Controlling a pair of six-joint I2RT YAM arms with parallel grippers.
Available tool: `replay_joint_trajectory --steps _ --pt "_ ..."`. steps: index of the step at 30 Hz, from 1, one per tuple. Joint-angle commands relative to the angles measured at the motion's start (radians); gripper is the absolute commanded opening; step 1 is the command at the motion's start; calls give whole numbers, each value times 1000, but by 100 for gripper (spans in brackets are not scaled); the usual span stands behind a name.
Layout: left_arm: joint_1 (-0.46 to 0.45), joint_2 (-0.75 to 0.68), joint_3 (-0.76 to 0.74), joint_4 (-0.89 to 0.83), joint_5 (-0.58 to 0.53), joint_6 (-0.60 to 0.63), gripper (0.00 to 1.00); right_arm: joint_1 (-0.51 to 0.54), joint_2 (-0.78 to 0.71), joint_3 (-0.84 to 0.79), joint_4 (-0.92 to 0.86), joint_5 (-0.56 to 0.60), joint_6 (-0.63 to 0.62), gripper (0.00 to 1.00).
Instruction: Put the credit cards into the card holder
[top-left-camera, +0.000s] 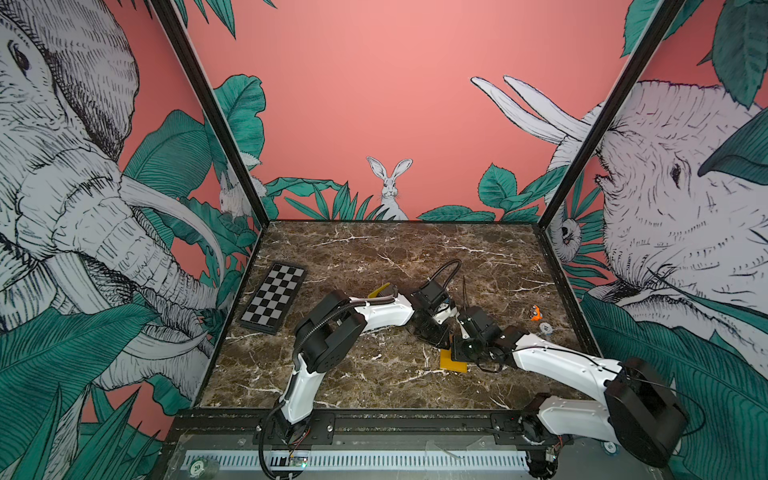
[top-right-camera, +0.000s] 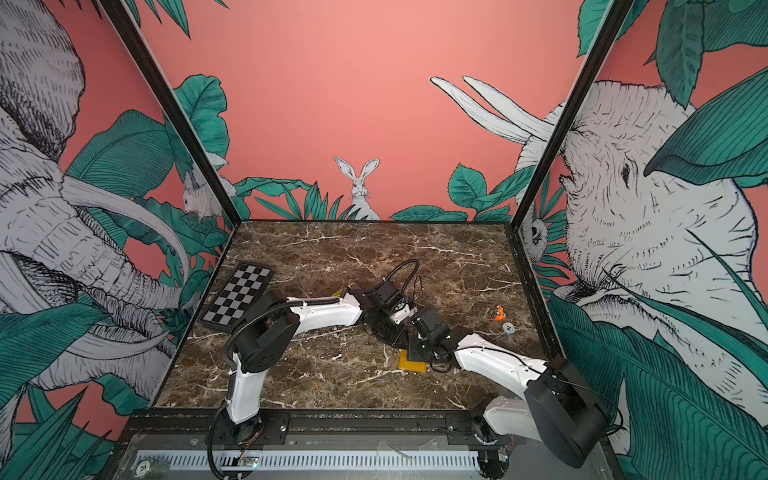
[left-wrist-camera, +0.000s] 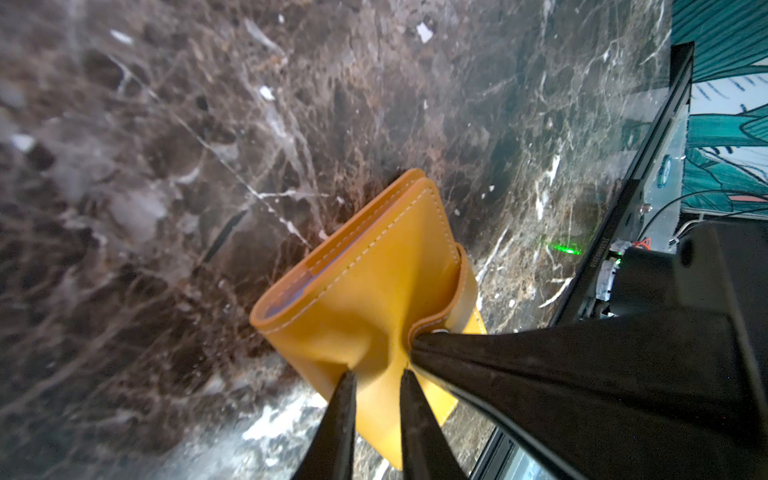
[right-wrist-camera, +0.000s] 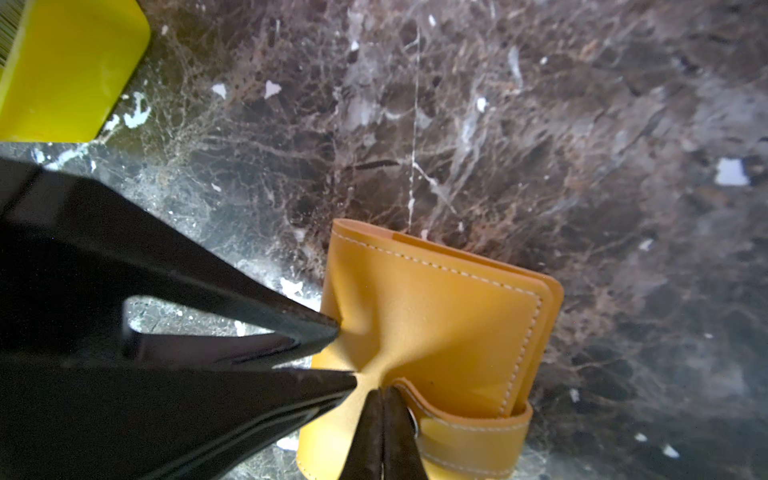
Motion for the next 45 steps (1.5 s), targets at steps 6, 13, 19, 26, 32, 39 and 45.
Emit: replay_joint_trajectory --steps 6,13,19,26,32,39,45 --pt "-13 14 9 -41 -3 17 21 3 32 -35 -109 69 28 0" --pt "-13 15 9 -42 -3 18 21 4 61 -28 -113 68 33 0" --pt "-15 15 9 -43 -3 18 21 3 84 -26 -135 81 48 0" --pt "-15 15 10 -43 -3 17 21 4 34 -14 -122 66 41 0" --pt "-15 16 9 -44 -4 17 21 3 -32 31 -164 64 11 0" --pt "-15 15 9 -44 -6 17 21 3 -30 46 -183 62 0 11" --pt "-16 15 9 -44 -4 17 21 3 -52 51 -186 56 -4 15"
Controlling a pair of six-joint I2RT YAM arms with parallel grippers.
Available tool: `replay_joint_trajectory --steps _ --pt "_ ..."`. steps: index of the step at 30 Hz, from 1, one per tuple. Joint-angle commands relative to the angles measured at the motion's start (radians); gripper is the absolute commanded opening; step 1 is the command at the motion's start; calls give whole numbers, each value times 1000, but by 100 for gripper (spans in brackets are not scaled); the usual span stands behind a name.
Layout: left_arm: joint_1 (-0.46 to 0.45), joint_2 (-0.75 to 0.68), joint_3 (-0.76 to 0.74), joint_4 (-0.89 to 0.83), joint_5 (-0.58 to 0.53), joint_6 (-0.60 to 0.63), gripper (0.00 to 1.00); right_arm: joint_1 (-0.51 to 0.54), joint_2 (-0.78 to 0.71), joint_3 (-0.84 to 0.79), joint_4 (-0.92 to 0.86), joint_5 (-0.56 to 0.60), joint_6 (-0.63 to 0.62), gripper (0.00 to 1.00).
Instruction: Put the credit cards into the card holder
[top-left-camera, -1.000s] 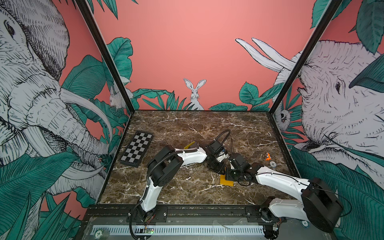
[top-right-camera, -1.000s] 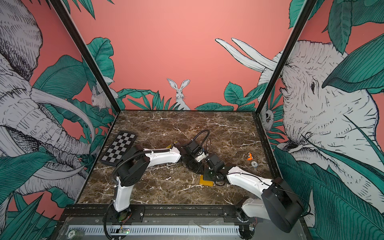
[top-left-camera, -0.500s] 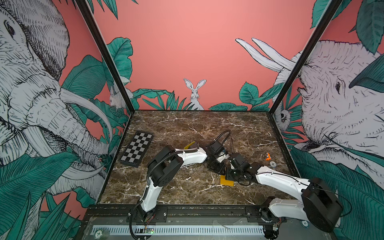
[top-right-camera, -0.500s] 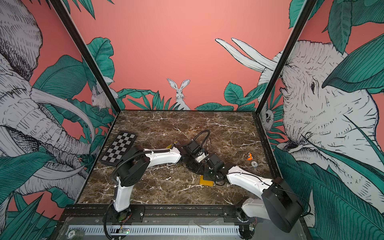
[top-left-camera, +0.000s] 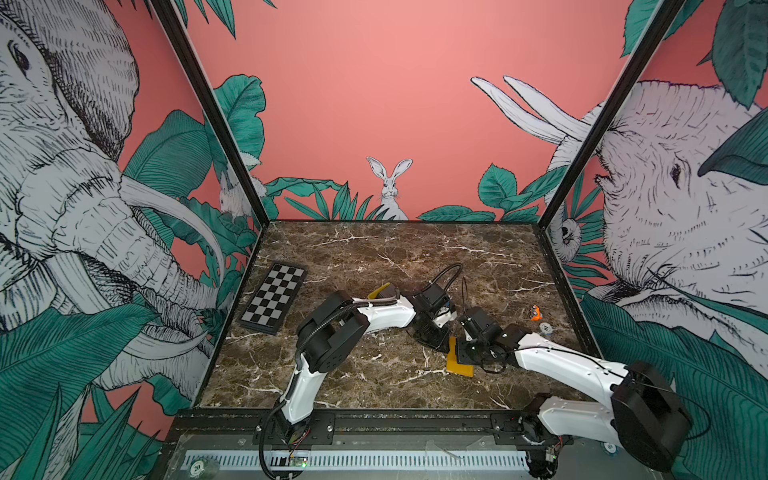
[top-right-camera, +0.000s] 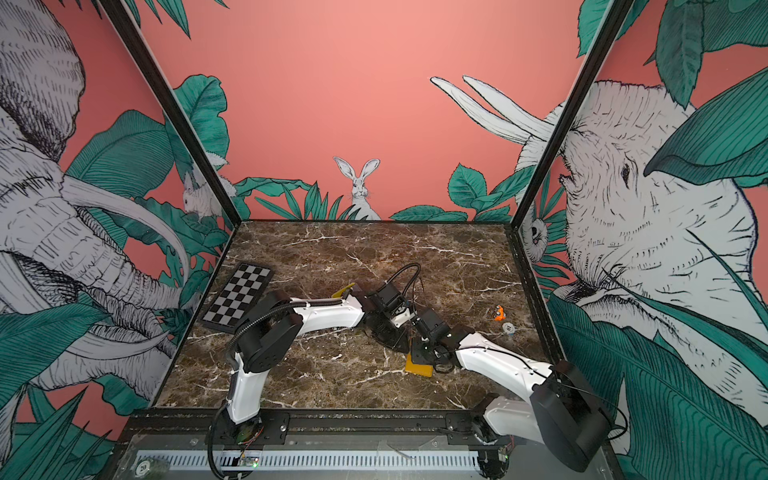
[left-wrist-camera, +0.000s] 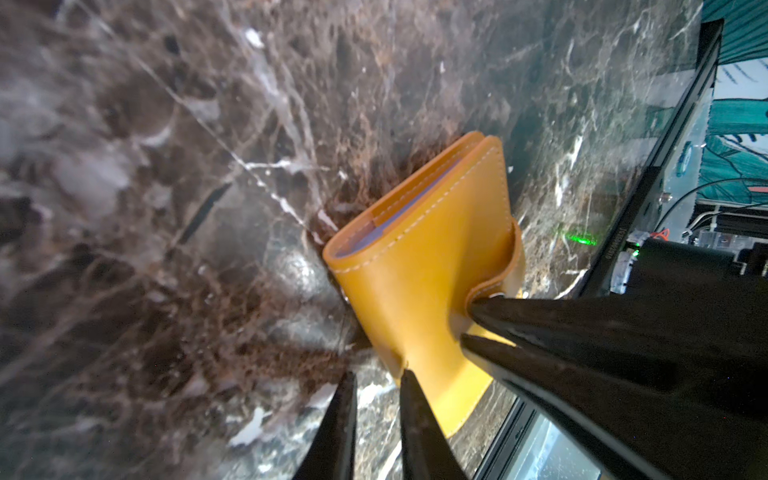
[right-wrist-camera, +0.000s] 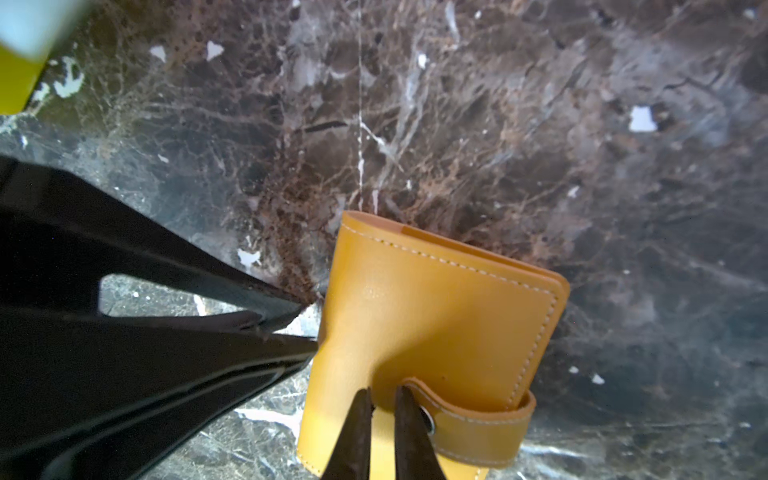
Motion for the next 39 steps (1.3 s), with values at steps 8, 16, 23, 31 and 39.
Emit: replay_joint_trajectory --steps 8,16,23,31,39 --pt "-6 0 10 -23 -1 17 21 0 -66 37 -77 29 -24 15" --pt "-7 1 9 -22 -1 17 21 0 -83 43 -141 82 -30 12" --pt "-8 1 9 -23 -1 17 21 -1 -92 55 -187 123 -42 11" --pt "-10 -3 10 -27 -8 23 21 -3 -139 37 -182 117 -37 11" --pt "-11 -104 2 -69 -78 37 22 -26 -165 -1 -90 60 -40 12"
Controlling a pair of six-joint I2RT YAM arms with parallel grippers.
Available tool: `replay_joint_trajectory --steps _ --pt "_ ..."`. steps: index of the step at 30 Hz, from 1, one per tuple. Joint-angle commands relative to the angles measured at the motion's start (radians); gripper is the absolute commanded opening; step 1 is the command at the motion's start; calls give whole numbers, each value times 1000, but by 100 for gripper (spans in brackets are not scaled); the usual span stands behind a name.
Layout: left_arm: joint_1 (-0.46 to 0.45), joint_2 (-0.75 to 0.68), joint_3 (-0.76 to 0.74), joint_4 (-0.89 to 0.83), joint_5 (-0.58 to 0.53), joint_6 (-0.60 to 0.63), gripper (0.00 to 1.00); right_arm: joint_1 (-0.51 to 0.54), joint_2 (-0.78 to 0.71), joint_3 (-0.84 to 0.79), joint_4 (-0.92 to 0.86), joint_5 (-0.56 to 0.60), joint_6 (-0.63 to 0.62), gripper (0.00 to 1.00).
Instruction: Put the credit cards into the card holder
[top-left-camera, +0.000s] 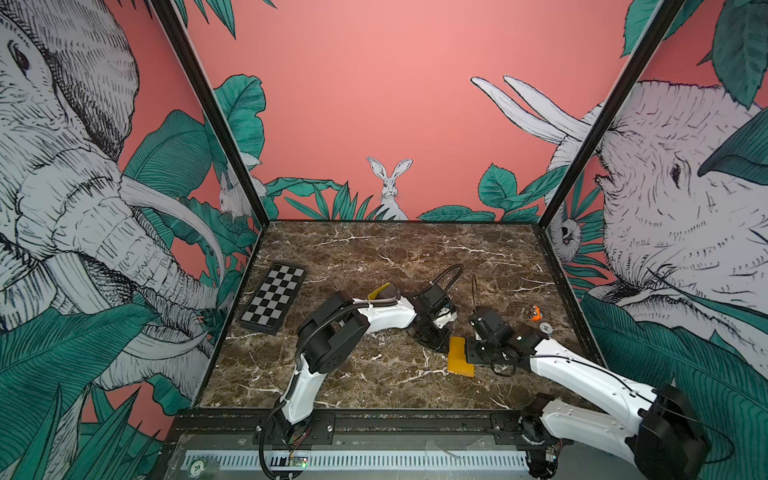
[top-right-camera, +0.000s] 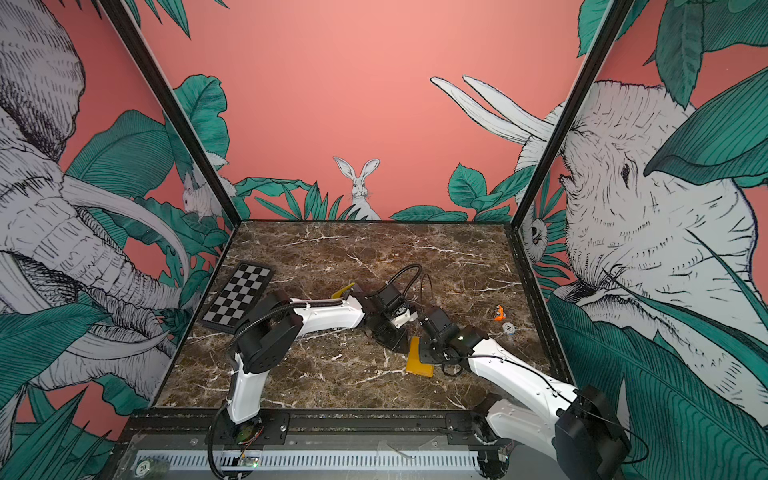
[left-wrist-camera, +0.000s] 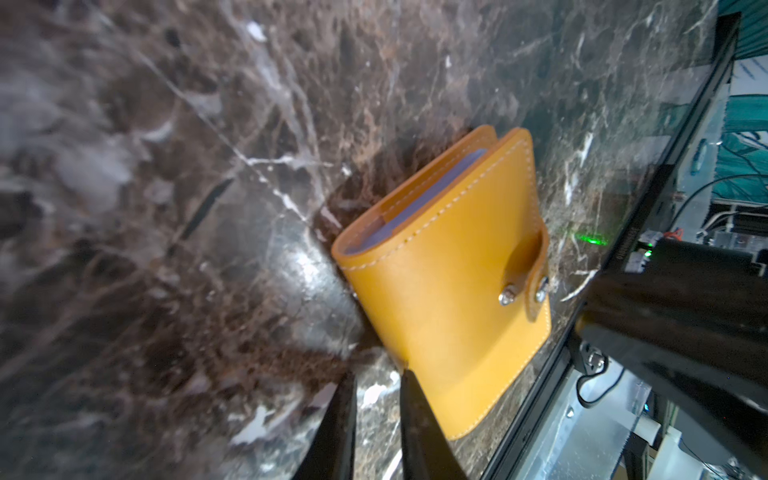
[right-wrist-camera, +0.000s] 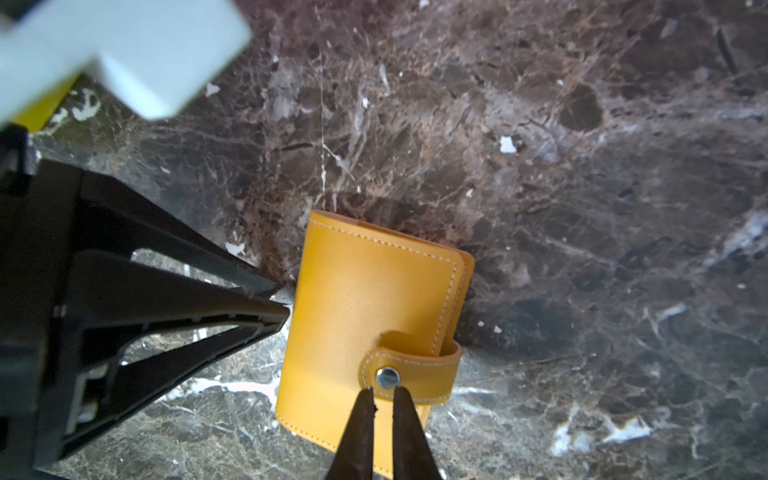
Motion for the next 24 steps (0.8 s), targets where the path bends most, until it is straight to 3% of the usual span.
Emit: replay_joint_trajectory --steps 1,10,24 --pt "-5 -107 6 -62 -52 25 22 -7 -34 -26 45 -20 -4 12" --pt "-19 -226 -123 154 -107 -179 21 -44 -125 -65 53 -67 -45 13" --pt "-89 -163 -208 362 -135 -333 20 -94 -85 -88 64 -109 -70 12"
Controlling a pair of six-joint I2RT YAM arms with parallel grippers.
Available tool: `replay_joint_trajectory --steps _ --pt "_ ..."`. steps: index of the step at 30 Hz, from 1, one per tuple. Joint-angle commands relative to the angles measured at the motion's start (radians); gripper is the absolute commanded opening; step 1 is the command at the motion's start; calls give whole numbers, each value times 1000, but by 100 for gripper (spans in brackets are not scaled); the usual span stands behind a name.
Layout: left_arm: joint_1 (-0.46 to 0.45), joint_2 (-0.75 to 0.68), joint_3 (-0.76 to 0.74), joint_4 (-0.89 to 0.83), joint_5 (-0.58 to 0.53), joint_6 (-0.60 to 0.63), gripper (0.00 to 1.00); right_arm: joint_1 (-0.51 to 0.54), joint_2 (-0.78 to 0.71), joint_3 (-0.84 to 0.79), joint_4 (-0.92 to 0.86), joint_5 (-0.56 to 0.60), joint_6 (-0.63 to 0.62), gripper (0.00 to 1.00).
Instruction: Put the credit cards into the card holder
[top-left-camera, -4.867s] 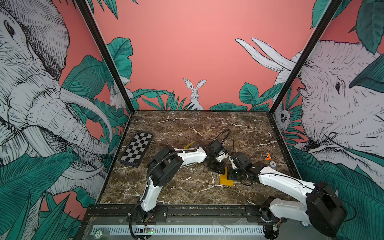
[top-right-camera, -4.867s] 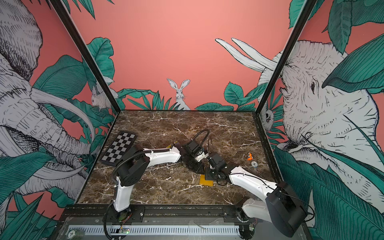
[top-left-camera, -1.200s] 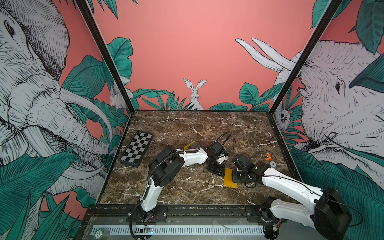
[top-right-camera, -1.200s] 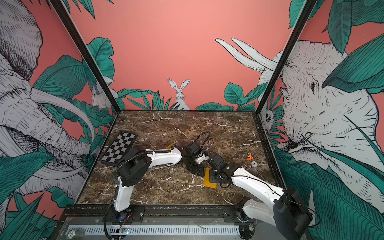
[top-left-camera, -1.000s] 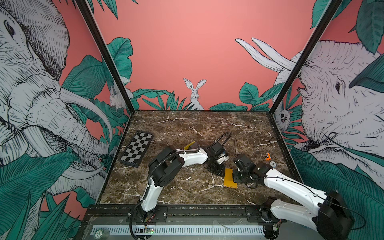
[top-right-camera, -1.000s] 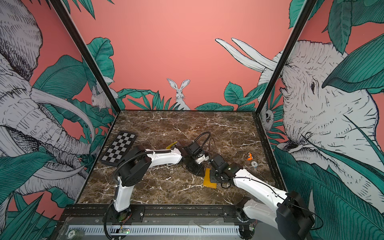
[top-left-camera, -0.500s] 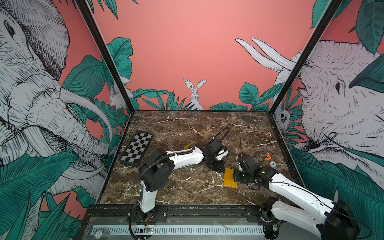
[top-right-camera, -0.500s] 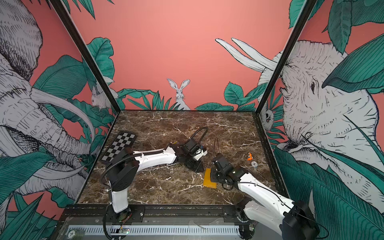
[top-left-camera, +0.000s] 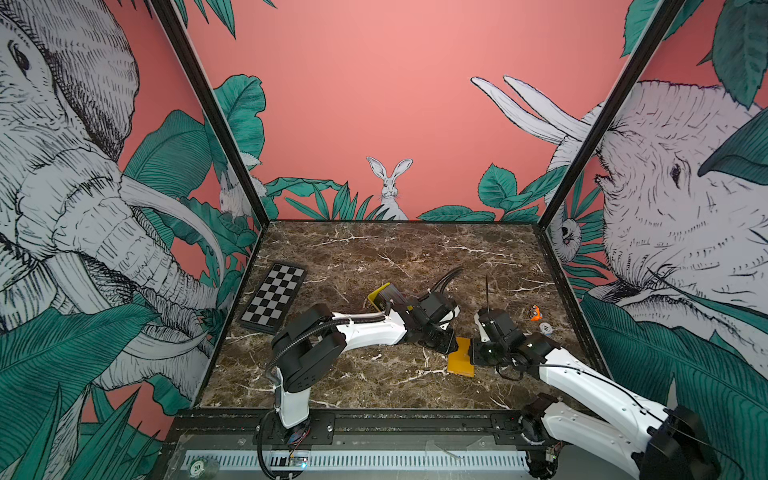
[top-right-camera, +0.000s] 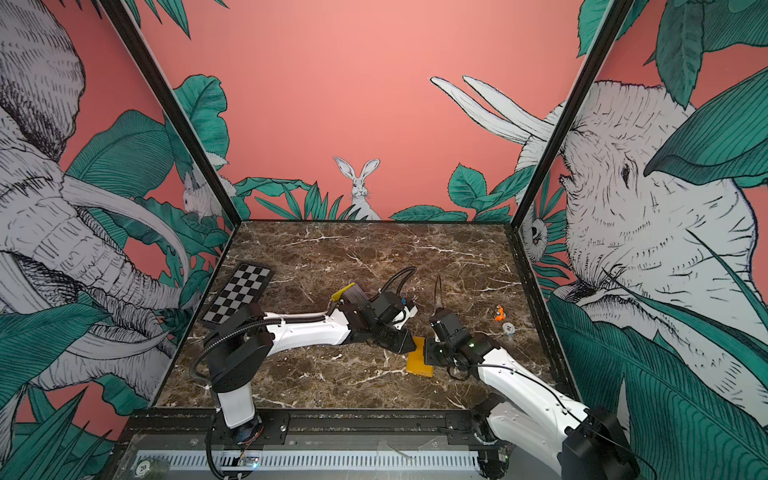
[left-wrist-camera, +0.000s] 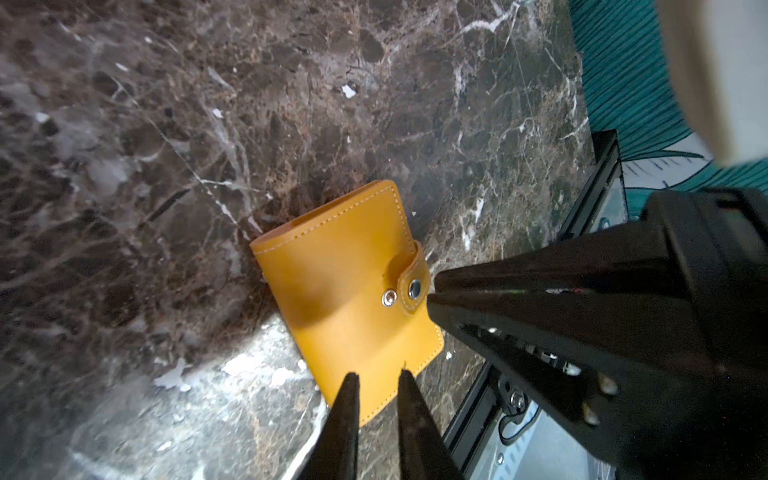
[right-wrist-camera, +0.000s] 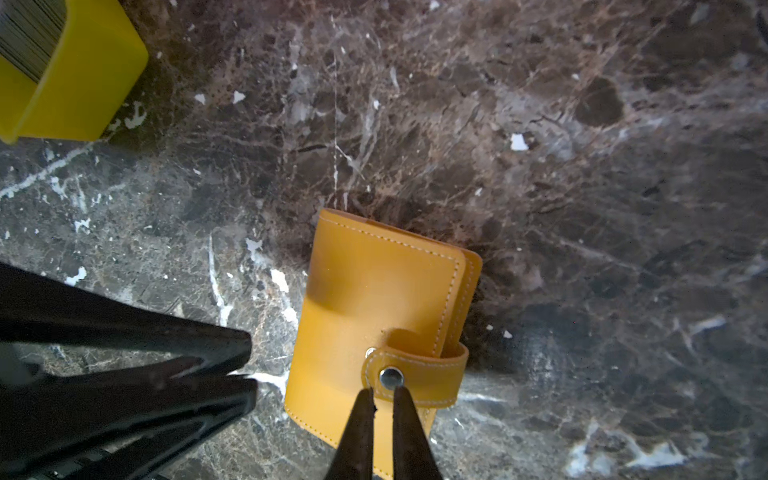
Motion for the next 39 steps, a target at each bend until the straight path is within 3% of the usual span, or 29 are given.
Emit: replay_joint_trajectory --steps 1,15,39 --pt "-9 29 -21 70 -10 -45 20 -10 11 -7 19 -12 -14 12" --pt "-42 110 -7 67 -27 -66 18 -21 38 -24 43 -22 -11 13" --pt "-53 113 -13 79 -26 -68 16 -29 98 -24 84 -31 -22 13"
